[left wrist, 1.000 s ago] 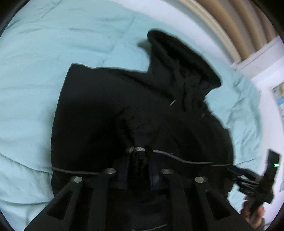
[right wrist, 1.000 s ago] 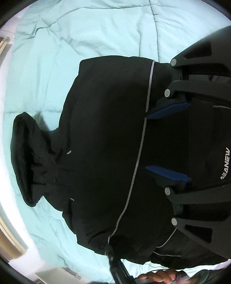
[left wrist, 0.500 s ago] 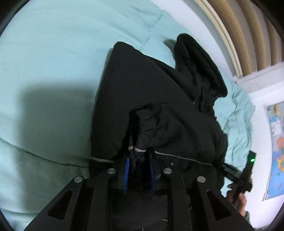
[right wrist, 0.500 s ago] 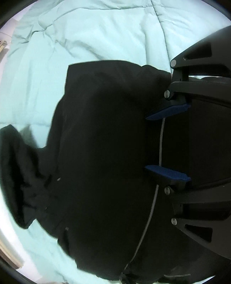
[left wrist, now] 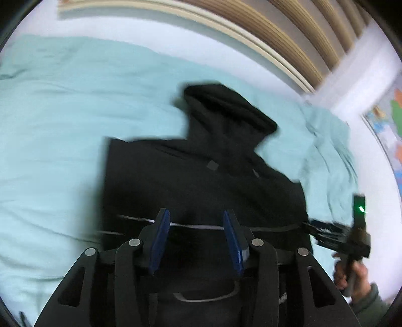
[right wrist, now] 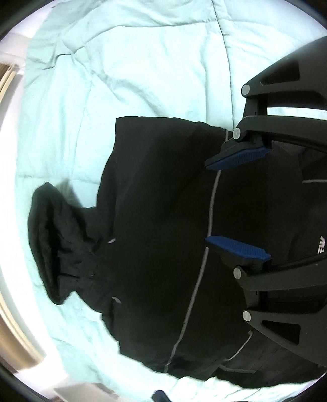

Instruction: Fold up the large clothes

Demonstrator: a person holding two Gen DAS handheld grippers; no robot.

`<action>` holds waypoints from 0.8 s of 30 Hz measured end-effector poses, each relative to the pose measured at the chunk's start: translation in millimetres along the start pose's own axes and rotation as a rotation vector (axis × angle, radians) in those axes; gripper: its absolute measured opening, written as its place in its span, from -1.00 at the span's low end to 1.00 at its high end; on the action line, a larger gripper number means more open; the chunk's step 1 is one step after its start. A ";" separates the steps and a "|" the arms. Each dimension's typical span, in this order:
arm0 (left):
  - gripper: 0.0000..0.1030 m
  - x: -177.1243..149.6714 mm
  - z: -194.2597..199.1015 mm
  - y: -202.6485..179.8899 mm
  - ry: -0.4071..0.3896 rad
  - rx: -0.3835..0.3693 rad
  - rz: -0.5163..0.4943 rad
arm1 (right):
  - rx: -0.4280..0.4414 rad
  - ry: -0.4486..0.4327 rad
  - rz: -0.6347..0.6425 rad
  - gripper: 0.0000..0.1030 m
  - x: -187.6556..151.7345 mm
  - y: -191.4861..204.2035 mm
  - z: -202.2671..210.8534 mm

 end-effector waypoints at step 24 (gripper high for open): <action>-0.56 130.3 -66.5 -12.9 -0.035 0.039 -0.056 | 0.071 -0.132 -0.083 0.08 124.7 -32.3 -11.1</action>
Point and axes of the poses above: each gripper's, at about its wrist camera, not at the fingertips, and z roughly against the way its jaws point, y to its left, x to its top, the point moved 10 cm from there along -z, roughly the way its jaws point, and after that the axes turned 5 degrees about -y, right-handed, at the moved point
